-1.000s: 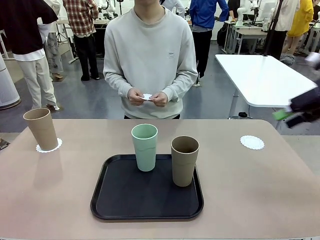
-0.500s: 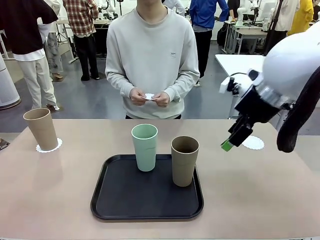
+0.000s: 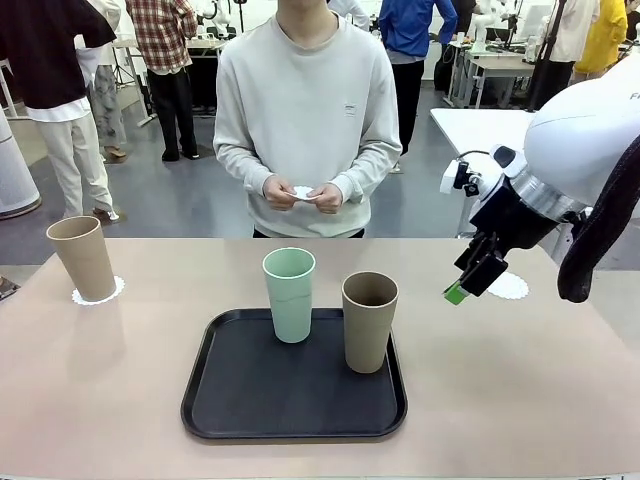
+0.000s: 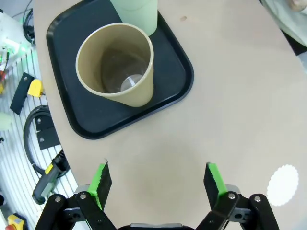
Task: Place coasters on the table and set cups on them.
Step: Take one Reusable plastic cup from the Flat Tray and place it on a coaster set by the human.
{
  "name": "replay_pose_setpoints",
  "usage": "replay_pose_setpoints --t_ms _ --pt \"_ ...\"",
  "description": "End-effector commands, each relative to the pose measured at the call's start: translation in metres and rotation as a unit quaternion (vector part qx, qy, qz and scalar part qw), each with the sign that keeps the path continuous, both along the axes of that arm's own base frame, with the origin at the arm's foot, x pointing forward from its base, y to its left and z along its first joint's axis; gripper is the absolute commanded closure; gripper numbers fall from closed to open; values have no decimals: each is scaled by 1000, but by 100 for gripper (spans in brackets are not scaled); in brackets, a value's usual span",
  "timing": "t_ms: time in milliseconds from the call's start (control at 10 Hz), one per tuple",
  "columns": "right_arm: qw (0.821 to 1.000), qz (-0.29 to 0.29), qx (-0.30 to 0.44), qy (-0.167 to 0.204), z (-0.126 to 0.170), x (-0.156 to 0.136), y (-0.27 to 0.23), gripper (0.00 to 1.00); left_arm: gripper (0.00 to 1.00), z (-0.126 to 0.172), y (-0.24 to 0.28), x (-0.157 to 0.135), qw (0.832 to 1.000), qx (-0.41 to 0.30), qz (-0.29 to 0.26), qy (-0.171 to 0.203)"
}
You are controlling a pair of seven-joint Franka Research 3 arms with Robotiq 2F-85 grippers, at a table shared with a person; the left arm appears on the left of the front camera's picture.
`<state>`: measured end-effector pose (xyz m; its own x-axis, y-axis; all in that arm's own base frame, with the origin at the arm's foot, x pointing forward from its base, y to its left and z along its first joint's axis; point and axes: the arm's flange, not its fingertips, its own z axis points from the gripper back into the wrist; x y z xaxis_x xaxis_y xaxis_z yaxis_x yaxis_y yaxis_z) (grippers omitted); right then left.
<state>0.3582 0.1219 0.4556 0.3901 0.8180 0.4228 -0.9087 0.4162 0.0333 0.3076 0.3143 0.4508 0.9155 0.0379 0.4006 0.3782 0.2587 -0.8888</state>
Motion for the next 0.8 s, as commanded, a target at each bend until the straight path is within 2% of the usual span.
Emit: replay_pose_setpoints --t_ms 0,200,300,400,500,600,700 --pt "1000 3 -11 -5 1 -3 9 0 0 1 1 -2 1000 -5 0 -1" --pt "1000 4 -1 -1 0 -1 4 0 0 1 1 -2 1000 -5 0 -1" --pt "990 116 74 -24 -15 -2 -12 0 0 1 1 -2 1000 -5 0 -1" --pt "972 187 138 -34 -39 3 -22 0 0 1 1 -2 1000 -5 0 -1" --pt "942 255 215 -38 -59 11 -28 0 0 1 1 -2 1000 -5 0 -1" --pt "921 280 269 -45 -77 17 -33 0 0 1 1 -2 1000 -5 0 -1" --pt "919 271 281 -54 -93 19 -37 0 0 1 1 -2 1000 -5 0 -1"
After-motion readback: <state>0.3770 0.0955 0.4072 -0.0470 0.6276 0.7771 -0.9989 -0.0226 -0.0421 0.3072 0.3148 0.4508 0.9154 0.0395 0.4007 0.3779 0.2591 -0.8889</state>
